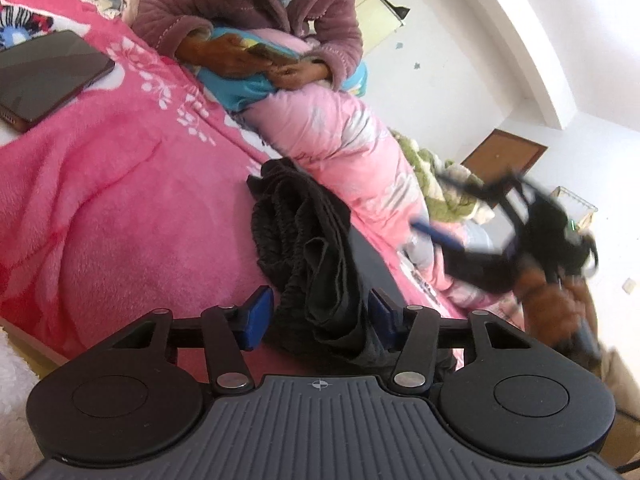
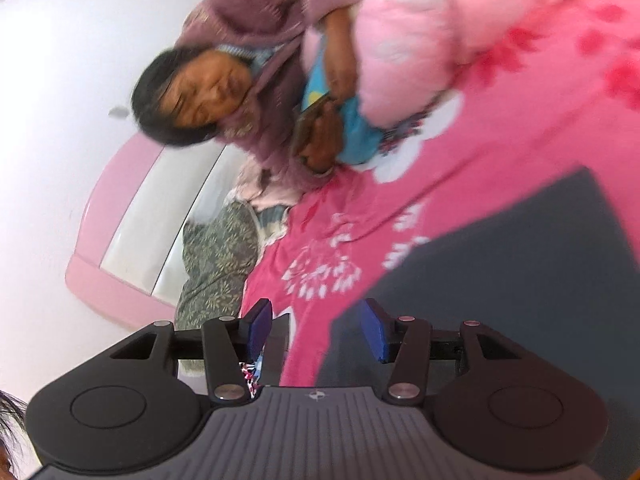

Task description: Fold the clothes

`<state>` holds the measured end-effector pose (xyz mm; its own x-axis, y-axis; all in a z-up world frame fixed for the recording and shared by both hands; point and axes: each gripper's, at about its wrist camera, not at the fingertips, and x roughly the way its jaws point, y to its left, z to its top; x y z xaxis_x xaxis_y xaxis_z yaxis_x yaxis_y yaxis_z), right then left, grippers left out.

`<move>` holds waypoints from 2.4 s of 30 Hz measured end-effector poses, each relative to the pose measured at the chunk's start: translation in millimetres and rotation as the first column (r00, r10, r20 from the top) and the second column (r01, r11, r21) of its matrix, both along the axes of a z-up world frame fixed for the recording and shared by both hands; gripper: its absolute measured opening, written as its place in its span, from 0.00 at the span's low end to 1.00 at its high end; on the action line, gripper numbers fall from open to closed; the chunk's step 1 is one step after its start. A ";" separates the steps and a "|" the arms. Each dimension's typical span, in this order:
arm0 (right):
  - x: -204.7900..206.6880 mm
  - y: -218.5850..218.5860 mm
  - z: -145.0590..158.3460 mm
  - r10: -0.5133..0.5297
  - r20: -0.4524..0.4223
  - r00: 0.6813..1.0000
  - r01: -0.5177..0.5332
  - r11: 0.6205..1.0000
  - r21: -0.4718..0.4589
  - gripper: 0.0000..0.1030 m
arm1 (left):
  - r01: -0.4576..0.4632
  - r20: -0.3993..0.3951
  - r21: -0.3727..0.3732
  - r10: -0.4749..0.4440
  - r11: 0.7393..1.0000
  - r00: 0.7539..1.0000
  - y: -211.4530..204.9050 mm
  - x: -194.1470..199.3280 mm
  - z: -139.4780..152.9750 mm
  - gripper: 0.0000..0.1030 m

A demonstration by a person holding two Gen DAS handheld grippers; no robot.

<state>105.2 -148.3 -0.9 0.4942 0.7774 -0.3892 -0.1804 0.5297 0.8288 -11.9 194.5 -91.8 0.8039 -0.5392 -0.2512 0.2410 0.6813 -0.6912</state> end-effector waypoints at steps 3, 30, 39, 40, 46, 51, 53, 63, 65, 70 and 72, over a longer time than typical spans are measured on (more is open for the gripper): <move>-23.7 -28.4 -14.1 -0.049 -0.031 0.998 0.049 0.999 0.019 0.51 | -0.012 -0.013 0.009 0.012 1.000 1.000 -1.0 -1.4 3.1 0.45; -141.3 -169.9 -75.1 -0.311 0.020 0.950 0.311 0.950 0.003 0.51 | -0.118 -0.081 0.188 0.135 0.975 0.987 -38.9 -21.8 54.2 0.06; -169.4 -79.0 -49.1 0.153 0.515 0.844 0.266 0.714 -0.648 0.50 | -0.119 -0.110 0.209 0.145 0.971 0.983 -42.9 -20.4 58.8 0.06; -173.5 -64.8 -50.8 0.240 0.541 0.806 0.282 0.648 -0.708 0.49 | -0.120 -0.114 0.207 0.146 0.971 0.983 -42.1 -19.7 58.3 0.06; -183.4 -9.0 -75.1 0.585 0.501 0.638 0.359 0.349 -0.866 0.46 | -0.127 -0.125 0.200 0.153 0.972 0.980 -39.4 -19.7 56.8 0.06; -182.2 7.5 -81.4 0.678 0.480 0.557 0.419 0.270 -0.867 0.37 | -0.126 -0.114 0.195 0.150 0.973 0.982 -39.2 -18.9 55.5 0.06; -178.4 10.6 -83.1 0.688 0.473 0.550 0.418 0.264 -0.869 0.06 | -0.125 -0.108 0.184 0.146 0.975 0.983 -38.4 -20.0 56.1 0.06; -211.7 -10.6 -74.9 0.603 0.570 0.558 0.458 0.349 -0.818 0.01 | -0.091 -0.101 0.173 0.109 0.981 0.989 -38.8 -25.4 51.9 0.06; -215.1 -10.0 -71.8 0.601 0.574 0.557 0.463 0.349 -0.815 0.01 | -0.089 -0.088 0.186 0.107 0.979 0.990 -39.2 -27.3 53.5 0.06; -214.5 -13.3 -75.9 0.577 0.571 0.584 0.421 0.386 -0.821 0.01 | -0.069 -0.132 0.203 0.098 0.977 0.986 -37.9 -22.4 40.6 0.06; -216.0 -14.0 -82.8 0.583 0.555 0.593 0.403 0.381 -0.832 0.01 | -0.048 -0.119 0.222 0.076 0.974 0.990 -39.2 -24.4 41.1 0.06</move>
